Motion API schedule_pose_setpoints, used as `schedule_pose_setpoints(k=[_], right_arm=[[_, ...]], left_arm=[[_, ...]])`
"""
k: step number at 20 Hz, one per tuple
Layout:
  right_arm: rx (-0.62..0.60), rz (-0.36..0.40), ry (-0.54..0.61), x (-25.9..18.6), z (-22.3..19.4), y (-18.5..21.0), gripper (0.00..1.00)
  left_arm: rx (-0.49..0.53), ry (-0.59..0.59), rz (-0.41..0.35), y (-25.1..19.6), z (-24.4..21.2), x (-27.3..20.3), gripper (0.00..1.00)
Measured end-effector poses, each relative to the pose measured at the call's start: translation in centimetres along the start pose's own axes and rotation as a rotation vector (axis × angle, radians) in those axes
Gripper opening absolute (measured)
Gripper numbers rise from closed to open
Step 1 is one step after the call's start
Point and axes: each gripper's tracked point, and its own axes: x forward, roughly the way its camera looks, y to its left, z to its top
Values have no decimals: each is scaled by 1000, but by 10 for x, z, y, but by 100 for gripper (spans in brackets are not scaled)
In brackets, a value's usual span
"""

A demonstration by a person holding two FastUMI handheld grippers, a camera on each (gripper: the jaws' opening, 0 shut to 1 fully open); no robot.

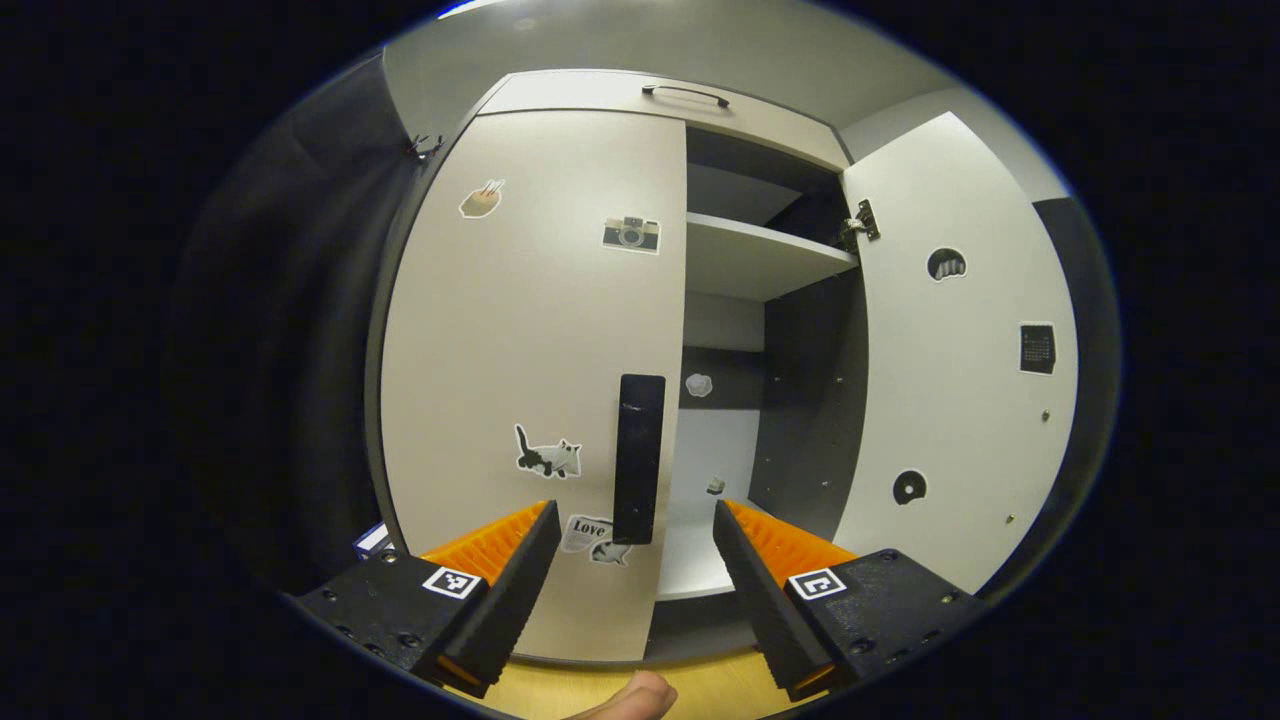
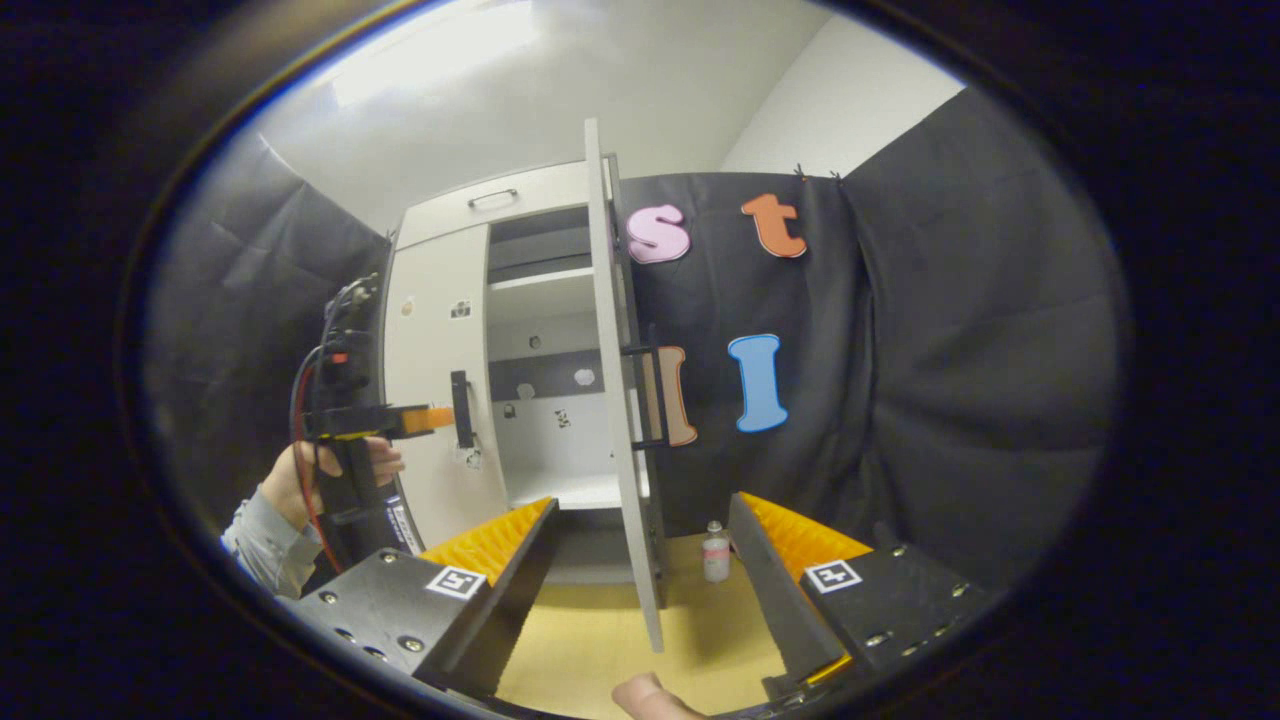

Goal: Open the right door of the double-door shoe cabinet with the right hand, and open the left door with the left hand.

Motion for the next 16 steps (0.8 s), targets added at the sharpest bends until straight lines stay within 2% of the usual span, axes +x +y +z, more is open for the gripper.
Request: schedule_pose_setpoints(k=[3,4,6,7,9,11,14,16], right_arm=[[-35,-18,-3,-19,-15,10,100],[-42,-10,-3,-26,-19,16,96],[-46,12,0,-37,-28,29,100],[-49,27,5,-40,-32,38,100],[-51,43,10,-48,-39,46,100],[-53,39,11,-55,-43,46,100],[-45,27,1,-59,-42,43,100],[-41,17,1,-60,-44,38,100]], left_arm=[[40,10,24,5,0,22,96],[56,2,29,4,2,26,96],[81,-29,20,2,10,34,96],[103,-33,38,7,13,38,96],[82,-28,24,3,11,48,95],[63,13,39,7,-2,60,91],[91,62,51,13,-17,75,88],[86,53,69,17,-15,76,75]])
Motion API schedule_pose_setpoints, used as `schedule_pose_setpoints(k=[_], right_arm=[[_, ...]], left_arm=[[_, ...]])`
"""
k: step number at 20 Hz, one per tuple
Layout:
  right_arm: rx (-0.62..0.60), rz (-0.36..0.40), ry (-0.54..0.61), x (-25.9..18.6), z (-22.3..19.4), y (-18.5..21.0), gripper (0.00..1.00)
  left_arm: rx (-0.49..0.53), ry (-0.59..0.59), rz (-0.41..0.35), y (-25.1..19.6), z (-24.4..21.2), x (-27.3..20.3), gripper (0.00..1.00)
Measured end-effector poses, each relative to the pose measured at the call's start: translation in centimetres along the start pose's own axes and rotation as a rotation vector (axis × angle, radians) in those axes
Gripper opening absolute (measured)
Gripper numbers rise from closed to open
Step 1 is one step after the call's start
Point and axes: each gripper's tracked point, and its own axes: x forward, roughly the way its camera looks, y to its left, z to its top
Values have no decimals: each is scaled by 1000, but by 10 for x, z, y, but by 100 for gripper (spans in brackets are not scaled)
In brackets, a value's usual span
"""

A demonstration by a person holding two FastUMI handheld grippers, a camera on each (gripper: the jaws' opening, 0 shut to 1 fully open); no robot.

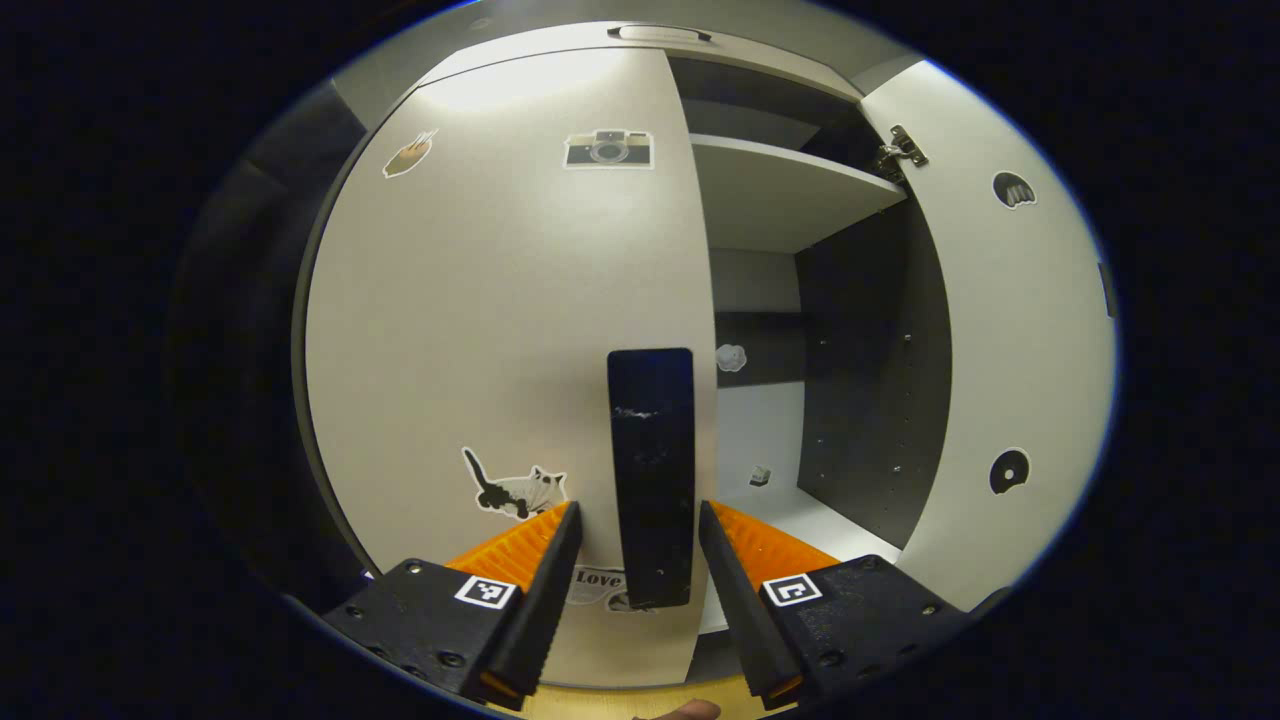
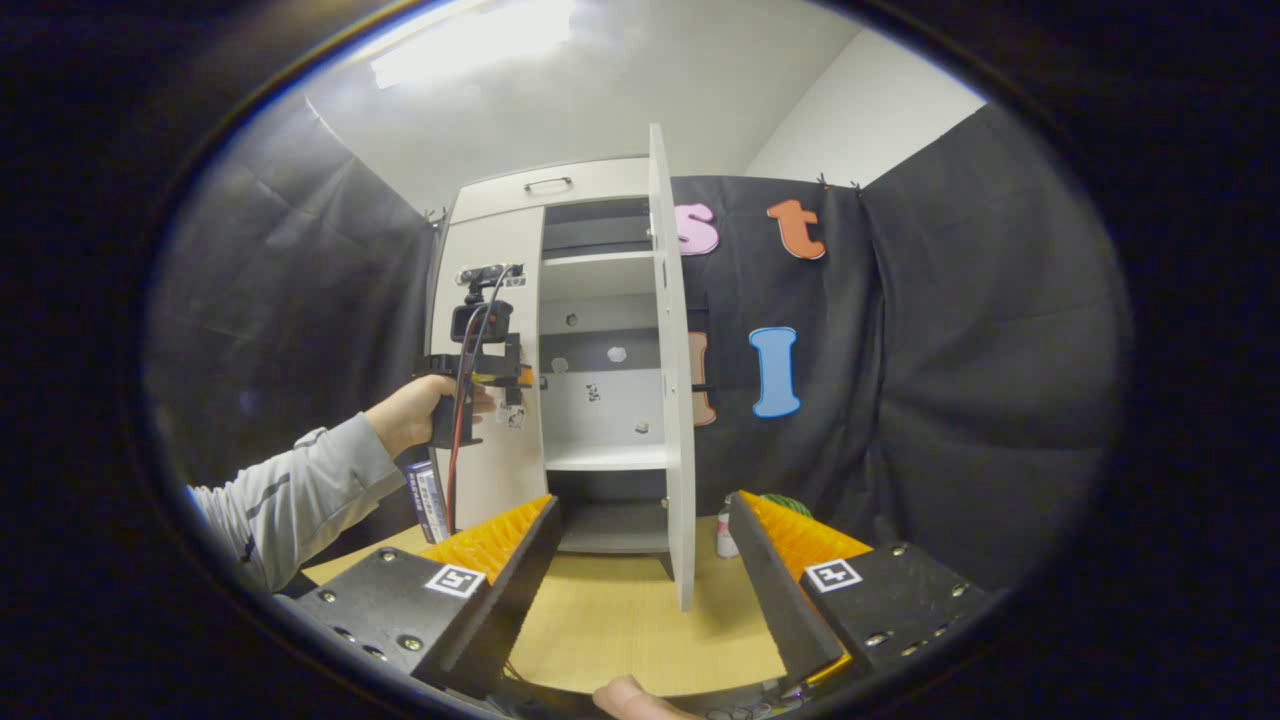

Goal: Open the right door of the double-door shoe cabinet with the right hand, and open the left door with the left hand.

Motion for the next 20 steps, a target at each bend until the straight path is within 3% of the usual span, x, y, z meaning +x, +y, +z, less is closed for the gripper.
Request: schedule_pose_setpoints(k=[4,7,14,20], right_arm=[[12,-20,16,1,-8,-8,100],[28,-49,21,2,-11,-17,100],[15,-61,54,-5,-24,-18,100],[-23,-63,16,-17,-16,-8,100]], left_arm=[[3,-19,19,-3,4,4,61],[-40,-10,12,-8,2,4,36],[-42,15,-21,-8,-1,0,27],[-62,11,-68,-8,-1,-15,25]])
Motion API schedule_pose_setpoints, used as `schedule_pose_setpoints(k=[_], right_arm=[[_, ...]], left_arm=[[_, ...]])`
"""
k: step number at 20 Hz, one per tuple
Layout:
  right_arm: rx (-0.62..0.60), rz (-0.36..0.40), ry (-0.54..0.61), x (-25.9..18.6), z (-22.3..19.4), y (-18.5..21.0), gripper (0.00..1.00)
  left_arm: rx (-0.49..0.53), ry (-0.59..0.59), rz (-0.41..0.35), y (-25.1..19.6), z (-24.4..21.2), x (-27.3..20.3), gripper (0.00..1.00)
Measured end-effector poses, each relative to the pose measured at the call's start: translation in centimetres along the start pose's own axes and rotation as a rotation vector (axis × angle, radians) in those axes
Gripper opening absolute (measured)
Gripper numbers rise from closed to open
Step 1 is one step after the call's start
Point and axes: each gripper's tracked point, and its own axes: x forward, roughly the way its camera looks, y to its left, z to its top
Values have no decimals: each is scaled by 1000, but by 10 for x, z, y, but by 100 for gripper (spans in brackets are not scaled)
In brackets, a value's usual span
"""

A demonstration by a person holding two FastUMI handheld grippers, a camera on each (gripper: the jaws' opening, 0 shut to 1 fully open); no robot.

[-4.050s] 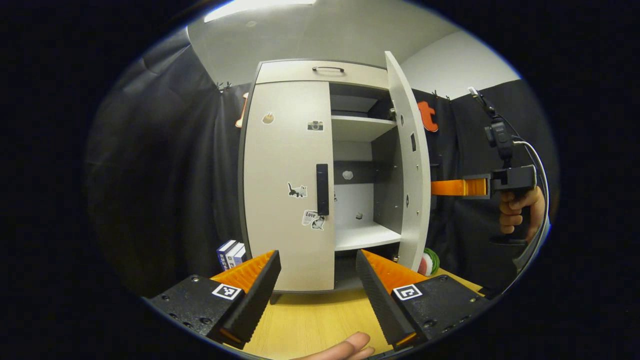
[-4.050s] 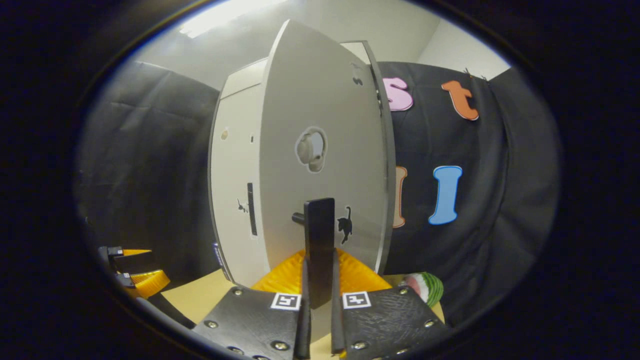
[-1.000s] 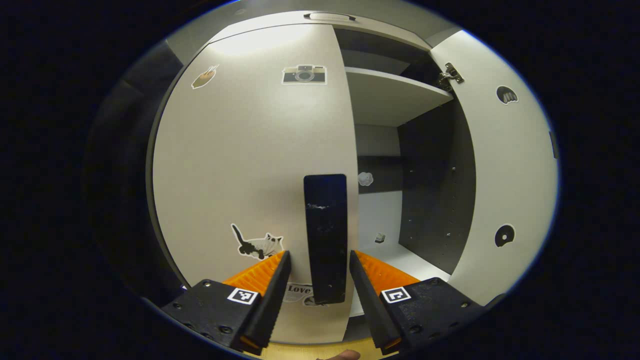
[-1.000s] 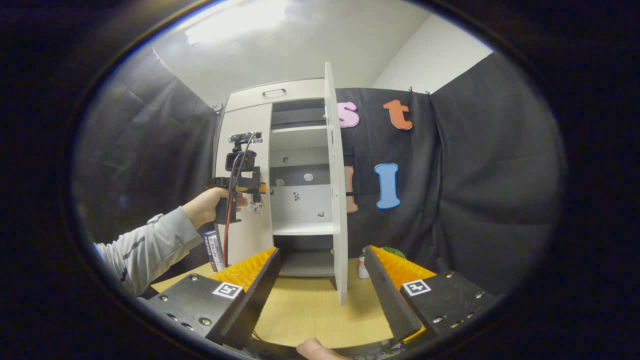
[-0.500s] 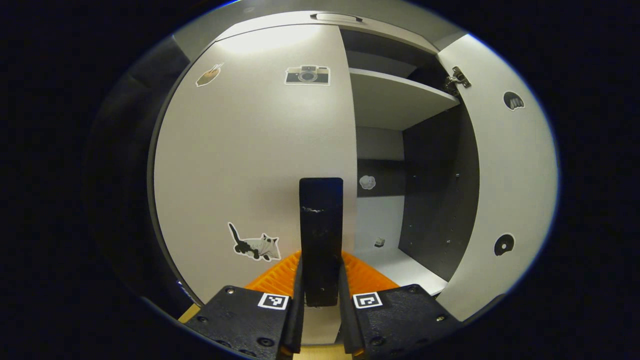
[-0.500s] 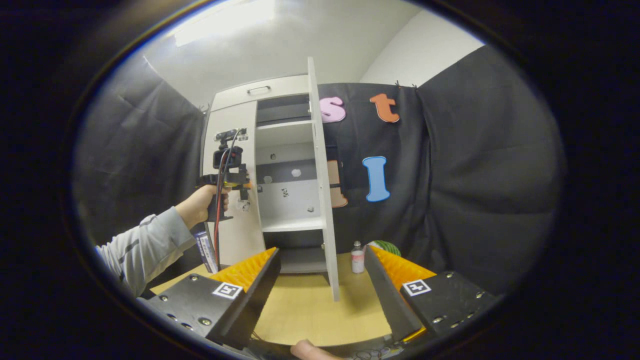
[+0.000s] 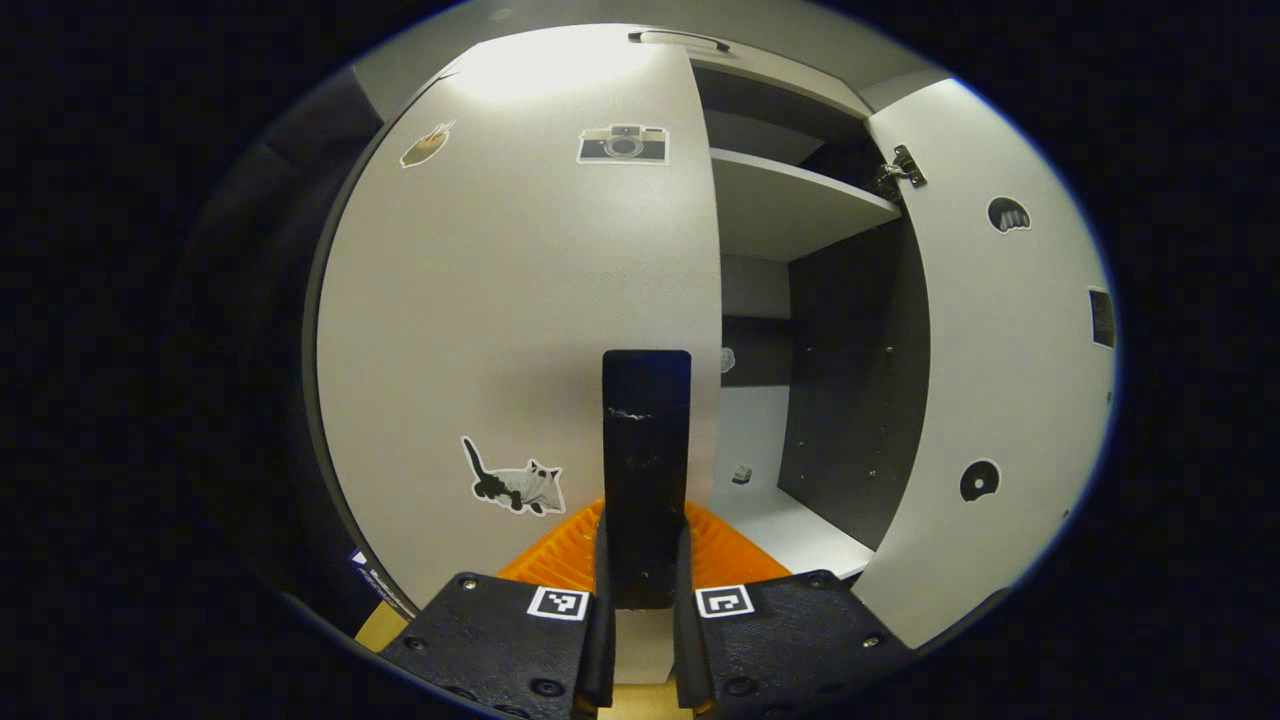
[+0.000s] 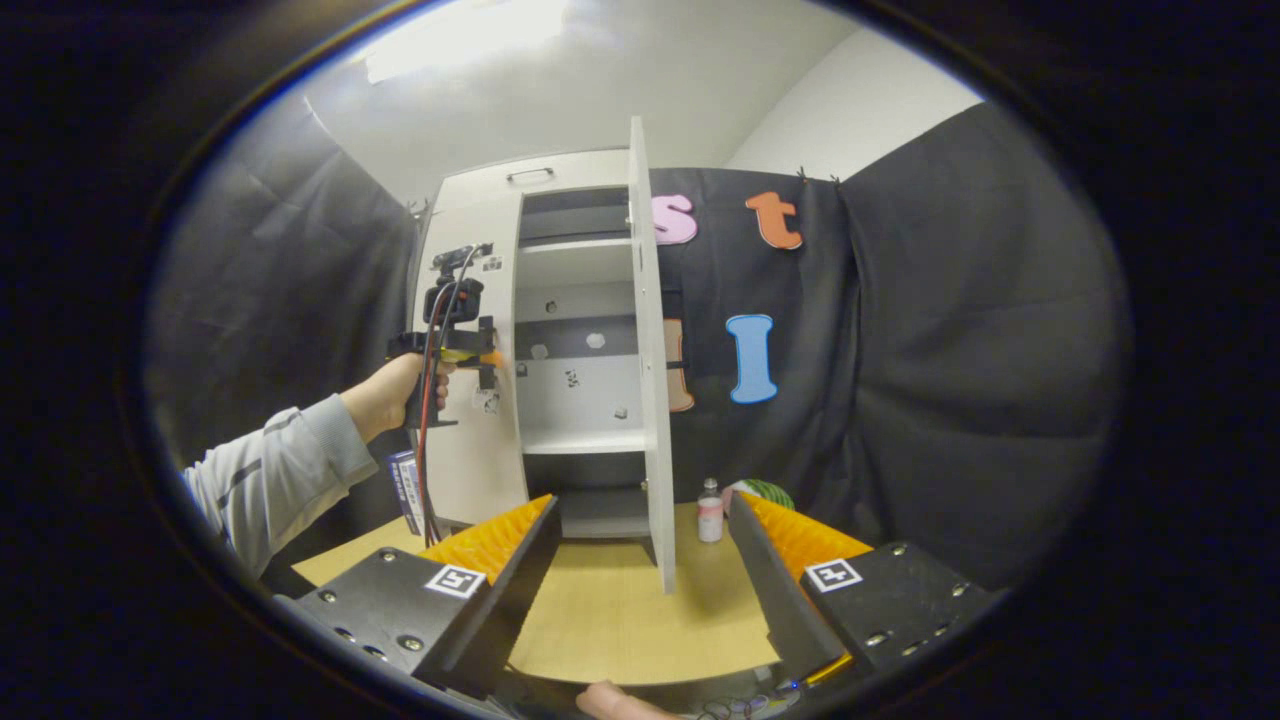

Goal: Open the right door of the double-door shoe cabinet with the right hand, and open the left door with the left hand.

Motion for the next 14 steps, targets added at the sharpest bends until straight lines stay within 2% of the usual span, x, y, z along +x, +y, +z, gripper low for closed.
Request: schedule_pose_setpoints(k=[4,7,14], right_arm=[[-25,-5,-7,-11,1,10,100],[12,12,-18,-18,6,18,100],[38,-20,-38,-24,13,17,100]], left_arm=[[5,-4,-1,1,0,-12,25],[8,-13,-9,3,0,-22,25],[17,-6,-20,11,-2,-41,25]])
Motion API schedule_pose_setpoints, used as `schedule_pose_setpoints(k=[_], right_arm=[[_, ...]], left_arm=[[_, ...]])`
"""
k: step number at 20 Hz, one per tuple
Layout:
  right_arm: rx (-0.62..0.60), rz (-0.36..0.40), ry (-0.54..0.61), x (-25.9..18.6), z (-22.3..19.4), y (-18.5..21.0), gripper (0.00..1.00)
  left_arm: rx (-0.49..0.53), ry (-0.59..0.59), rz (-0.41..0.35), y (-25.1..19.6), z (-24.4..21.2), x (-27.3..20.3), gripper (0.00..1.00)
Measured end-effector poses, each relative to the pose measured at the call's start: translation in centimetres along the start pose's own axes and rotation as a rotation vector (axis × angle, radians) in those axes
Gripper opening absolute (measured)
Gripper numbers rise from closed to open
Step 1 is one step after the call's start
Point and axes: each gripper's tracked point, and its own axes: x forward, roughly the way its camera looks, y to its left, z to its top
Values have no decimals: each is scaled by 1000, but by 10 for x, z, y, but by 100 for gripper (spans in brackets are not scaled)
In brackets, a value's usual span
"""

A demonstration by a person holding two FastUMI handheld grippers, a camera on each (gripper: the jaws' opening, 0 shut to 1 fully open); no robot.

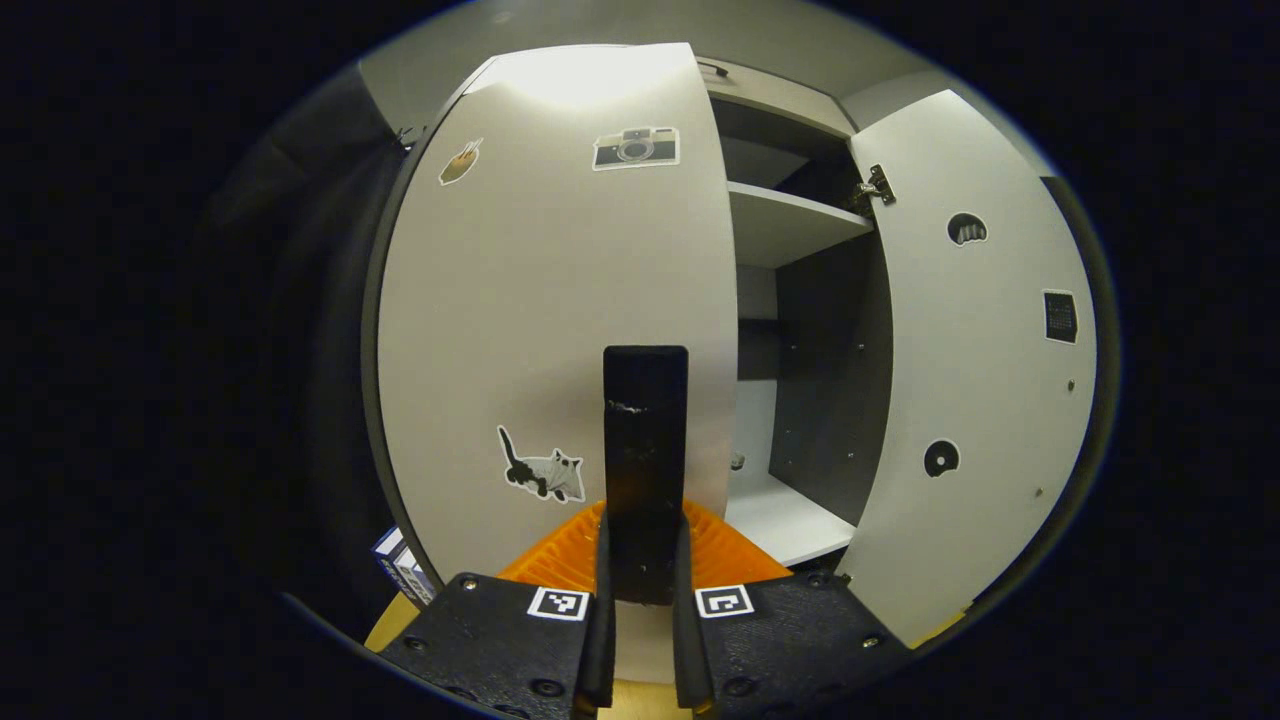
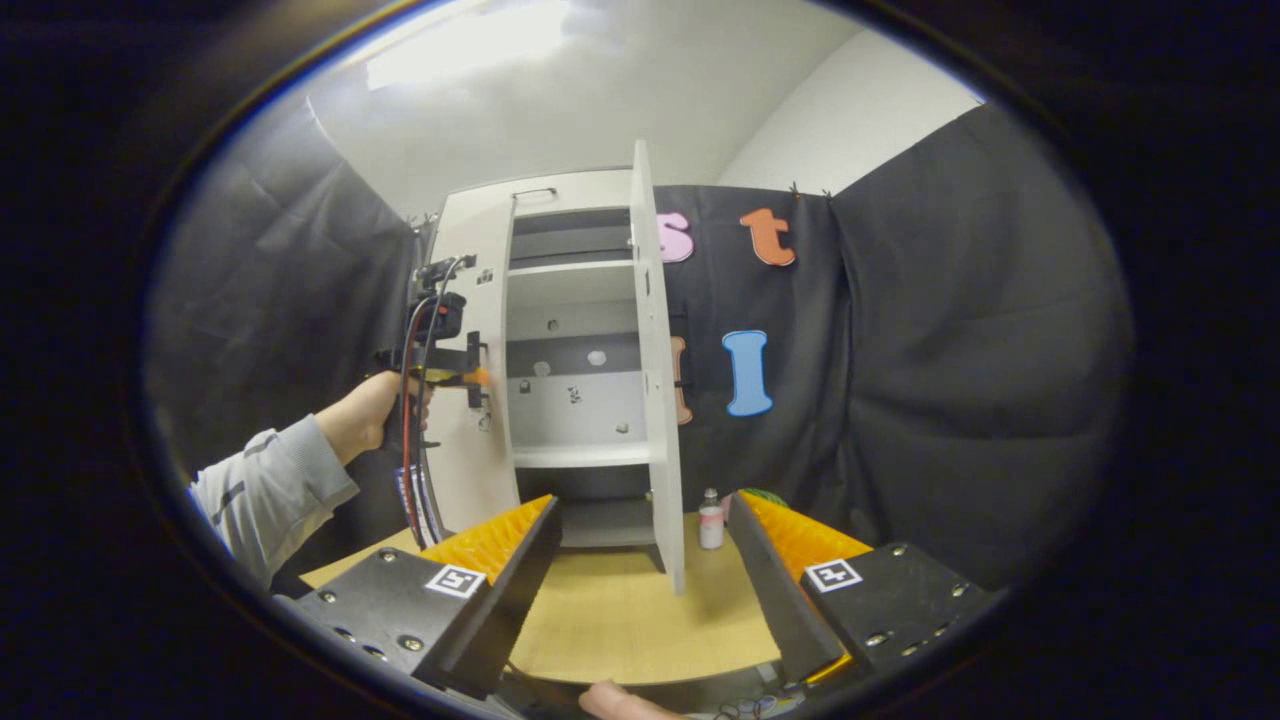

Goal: Open the right door of the double-door shoe cabinet with the right hand, and open the left door with the left hand.

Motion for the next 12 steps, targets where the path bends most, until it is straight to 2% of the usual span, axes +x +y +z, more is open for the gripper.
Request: schedule_pose_setpoints(k=[4,12], right_arm=[[1,-3,-5,-21,3,3,100],[22,2,-1,-32,14,14,100]], left_arm=[[-3,-11,-1,5,0,-12,25],[28,0,4,21,-4,-38,24]])
